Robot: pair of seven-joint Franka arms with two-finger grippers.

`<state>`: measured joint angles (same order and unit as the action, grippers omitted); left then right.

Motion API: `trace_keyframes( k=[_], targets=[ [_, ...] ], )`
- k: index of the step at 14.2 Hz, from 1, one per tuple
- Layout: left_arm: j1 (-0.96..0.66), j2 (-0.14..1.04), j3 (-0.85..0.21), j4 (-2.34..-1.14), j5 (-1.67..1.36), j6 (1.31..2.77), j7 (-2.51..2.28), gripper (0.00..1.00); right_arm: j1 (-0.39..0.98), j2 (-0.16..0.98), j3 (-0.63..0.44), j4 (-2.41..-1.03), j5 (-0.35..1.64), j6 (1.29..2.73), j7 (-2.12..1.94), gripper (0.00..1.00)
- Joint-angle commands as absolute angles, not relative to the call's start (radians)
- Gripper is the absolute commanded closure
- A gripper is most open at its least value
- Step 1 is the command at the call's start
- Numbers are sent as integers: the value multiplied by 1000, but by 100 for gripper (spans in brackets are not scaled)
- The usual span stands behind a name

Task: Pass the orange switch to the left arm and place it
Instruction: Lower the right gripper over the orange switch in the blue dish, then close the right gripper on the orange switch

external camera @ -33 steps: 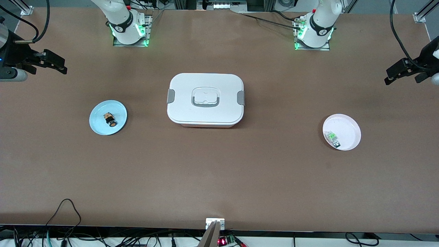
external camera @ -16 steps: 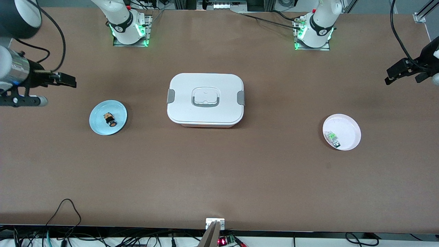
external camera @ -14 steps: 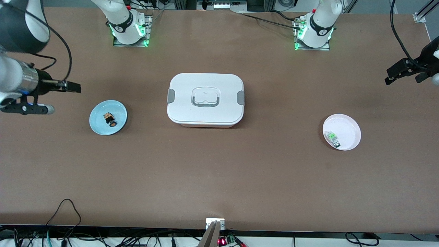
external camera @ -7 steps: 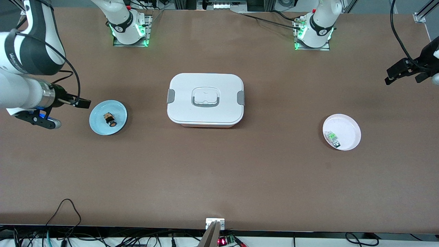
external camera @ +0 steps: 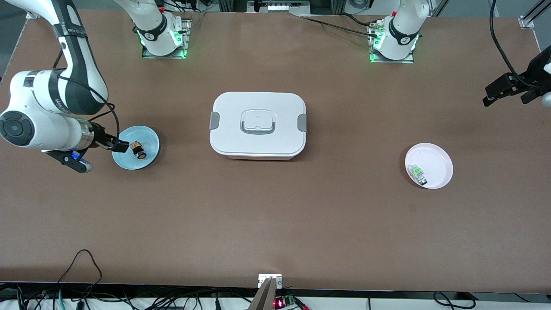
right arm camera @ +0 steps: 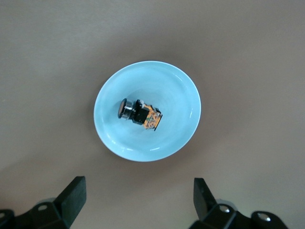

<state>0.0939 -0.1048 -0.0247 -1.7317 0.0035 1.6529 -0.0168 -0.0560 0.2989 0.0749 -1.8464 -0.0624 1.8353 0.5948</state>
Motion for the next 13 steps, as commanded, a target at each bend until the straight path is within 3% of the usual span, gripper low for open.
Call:
trace_keyframes(
  k=[1, 5, 9, 13],
  targets=[
    [92, -101, -20, -1724, 29, 1640, -3, 0, -66, 275, 66, -1925, -72, 1922, 630, 0],
    [92, -97, -20, -1724, 29, 1640, -3, 0, -67, 296, 34, -1947, -72, 1953, 686, 0],
    [91, -97, -20, -1724, 31, 1640, -5, 0, -67, 288, 34, -2077, -72, 2161, 716, 0],
    [91, -95, -18, -1724, 32, 1643, -3, 0, -63, 296, 35, -2095, -74, 2212, 721, 0]
  ],
)
